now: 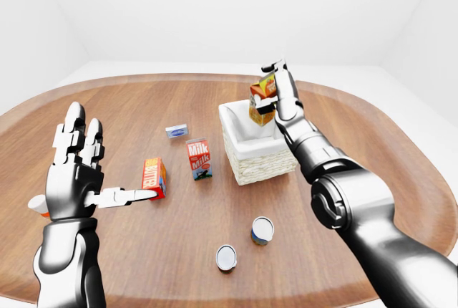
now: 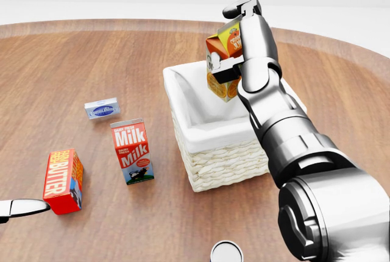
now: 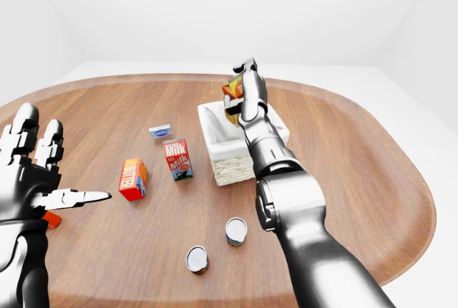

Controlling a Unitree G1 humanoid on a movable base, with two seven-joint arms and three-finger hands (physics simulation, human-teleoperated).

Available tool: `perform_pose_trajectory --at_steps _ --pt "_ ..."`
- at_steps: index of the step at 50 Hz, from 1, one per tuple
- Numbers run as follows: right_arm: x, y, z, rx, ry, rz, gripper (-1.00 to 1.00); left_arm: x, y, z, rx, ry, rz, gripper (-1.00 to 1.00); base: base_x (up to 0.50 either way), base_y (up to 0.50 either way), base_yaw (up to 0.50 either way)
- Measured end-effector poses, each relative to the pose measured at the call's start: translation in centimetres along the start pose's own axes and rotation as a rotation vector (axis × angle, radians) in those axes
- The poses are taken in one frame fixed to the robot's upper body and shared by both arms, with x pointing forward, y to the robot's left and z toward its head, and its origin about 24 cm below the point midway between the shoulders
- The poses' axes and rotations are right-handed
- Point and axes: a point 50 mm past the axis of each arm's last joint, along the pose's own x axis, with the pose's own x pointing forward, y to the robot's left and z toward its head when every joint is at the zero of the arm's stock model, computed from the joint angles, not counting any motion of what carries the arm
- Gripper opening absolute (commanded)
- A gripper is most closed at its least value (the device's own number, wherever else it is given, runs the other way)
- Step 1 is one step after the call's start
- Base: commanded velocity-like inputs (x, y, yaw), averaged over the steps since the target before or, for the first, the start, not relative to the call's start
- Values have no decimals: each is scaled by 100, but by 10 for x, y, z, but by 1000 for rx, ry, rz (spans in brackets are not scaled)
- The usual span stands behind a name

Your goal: Pick up the orange juice, and put it in the basket.

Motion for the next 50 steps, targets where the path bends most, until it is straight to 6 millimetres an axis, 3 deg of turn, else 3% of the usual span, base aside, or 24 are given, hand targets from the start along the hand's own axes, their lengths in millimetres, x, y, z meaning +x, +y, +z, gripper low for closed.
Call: perform_pose_trajectory --at_steps 50 --pt "-11 18 -25 -8 64 13 -100 0 0 2 -4 -8 1 100 0 0 0"
